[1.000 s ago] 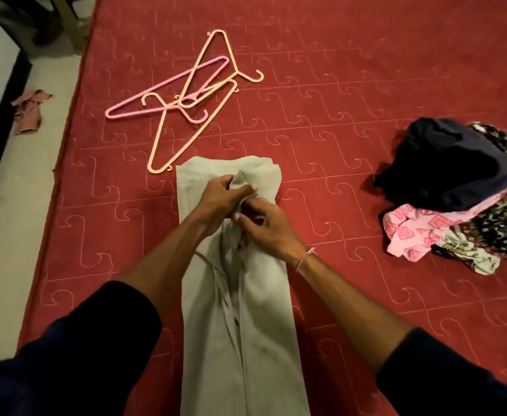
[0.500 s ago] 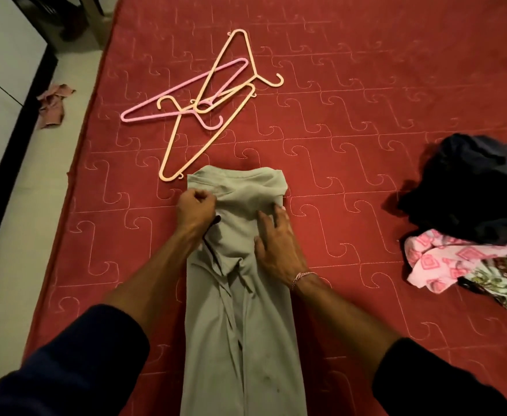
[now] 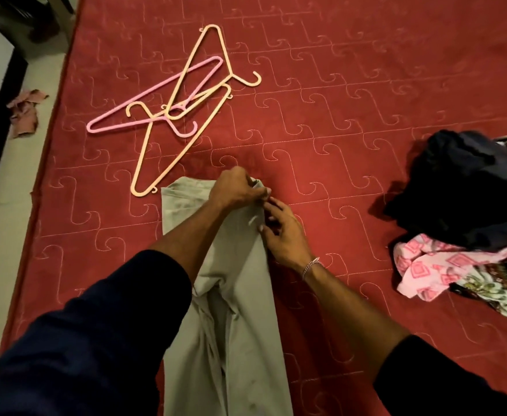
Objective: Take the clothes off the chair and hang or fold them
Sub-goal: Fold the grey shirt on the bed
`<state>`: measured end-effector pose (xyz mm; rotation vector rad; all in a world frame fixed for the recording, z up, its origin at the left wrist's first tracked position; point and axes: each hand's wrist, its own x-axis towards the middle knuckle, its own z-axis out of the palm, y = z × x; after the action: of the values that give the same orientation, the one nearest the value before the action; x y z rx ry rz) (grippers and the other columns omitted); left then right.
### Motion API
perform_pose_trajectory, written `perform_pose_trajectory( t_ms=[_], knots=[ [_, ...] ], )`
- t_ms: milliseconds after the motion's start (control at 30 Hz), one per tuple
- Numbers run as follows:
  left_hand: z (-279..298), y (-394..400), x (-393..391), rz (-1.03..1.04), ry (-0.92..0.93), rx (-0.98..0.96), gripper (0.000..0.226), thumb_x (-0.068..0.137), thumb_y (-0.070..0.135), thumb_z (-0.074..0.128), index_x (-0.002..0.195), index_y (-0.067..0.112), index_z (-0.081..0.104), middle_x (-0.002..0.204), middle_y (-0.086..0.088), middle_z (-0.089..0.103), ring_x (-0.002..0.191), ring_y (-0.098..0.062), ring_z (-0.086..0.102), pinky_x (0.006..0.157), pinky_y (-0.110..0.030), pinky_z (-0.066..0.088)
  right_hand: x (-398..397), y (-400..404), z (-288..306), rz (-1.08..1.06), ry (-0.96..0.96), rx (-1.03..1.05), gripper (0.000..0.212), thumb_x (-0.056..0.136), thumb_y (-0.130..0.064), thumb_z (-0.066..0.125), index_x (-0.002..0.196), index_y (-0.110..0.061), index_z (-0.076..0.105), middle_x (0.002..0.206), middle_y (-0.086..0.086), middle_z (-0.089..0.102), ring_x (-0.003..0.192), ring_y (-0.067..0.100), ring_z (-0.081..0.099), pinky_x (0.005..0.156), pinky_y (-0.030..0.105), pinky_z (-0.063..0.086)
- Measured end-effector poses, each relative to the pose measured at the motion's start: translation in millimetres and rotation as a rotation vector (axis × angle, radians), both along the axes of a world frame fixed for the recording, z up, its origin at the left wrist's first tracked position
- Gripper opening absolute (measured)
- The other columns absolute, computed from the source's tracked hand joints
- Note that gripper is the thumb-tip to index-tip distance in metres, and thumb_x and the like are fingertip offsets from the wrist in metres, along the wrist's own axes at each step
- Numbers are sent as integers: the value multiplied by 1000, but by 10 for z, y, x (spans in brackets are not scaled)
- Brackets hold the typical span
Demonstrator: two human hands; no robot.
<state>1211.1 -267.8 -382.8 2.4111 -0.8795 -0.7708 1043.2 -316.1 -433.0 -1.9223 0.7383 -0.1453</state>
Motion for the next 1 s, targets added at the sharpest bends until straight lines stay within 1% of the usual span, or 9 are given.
perform_pose_trajectory(
  t_ms=[67,133,233,367,533,667,767,900,1000],
  knots=[
    [-7,-57,39,11,50,-34,24,84,36,77,78,13,74,78,-2,71,70,-12,64,57,-22,45,-33,-11,-13,-61,-65,75,48,90,-11,71,134,-22,56,140,-3,50,115,14,60,88,16,53],
    [-8,-94,84,8,108,-65,21,87,33,76,76,15,73,82,-2,72,70,-9,63,59,-22,46,-23,-12,-15,-137,-58,152,46,84,-22,79,122,-24,54,120,-3,57,103,12,63,81,21,58],
    [-28,-109,144,7,151,-104,25,91,33,71,74,14,71,77,-5,71,67,-12,61,64,-25,48,32,-30,-26,-149,81,33,47,75,-45,83,111,-25,60,100,-7,57,79,7,57,68,22,53],
    [-48,-164,129,-28,94,-118,31,99,32,60,75,12,61,65,2,55,59,-9,49,56,-24,38,57,-58,-19,-71,170,-72,39,78,-53,78,69,-16,69,81,-3,56,70,7,49,64,26,39],
    [-169,-225,155,-19,-15,-64,39,96,42,61,64,23,52,61,4,53,56,-13,49,56,-25,36,2,-116,56,-16,166,-27,45,82,-51,77,64,-10,67,82,4,62,73,13,56,66,34,47],
    [-103,-259,224,-62,106,-12,52,77,54,78,69,4,65,58,-4,56,51,-14,51,51,-24,39,1,-111,41,8,157,-26,44,82,-48,78,61,-11,64,80,4,59,69,9,51,61,31,43],
    [-37,-298,293,-62,171,25,37,69,35,89,81,3,75,71,-2,68,69,-15,62,61,-27,49,1,-117,21,19,177,-38,42,82,-49,77,62,-15,63,83,-2,56,73,8,50,63,26,40],
    [-15,-335,330,61,234,47,31,77,26,84,72,-1,69,55,1,52,50,-12,47,53,-26,42,19,-134,17,15,191,-8,40,82,-49,78,57,-25,56,83,-5,53,73,8,50,63,23,37],
    [-28,-390,291,162,265,83,33,84,23,77,61,15,55,53,4,44,45,-9,41,41,-21,36,12,-131,8,18,205,-12,43,82,-49,77,55,-26,52,83,-7,52,74,8,50,61,21,35]
  ],
)
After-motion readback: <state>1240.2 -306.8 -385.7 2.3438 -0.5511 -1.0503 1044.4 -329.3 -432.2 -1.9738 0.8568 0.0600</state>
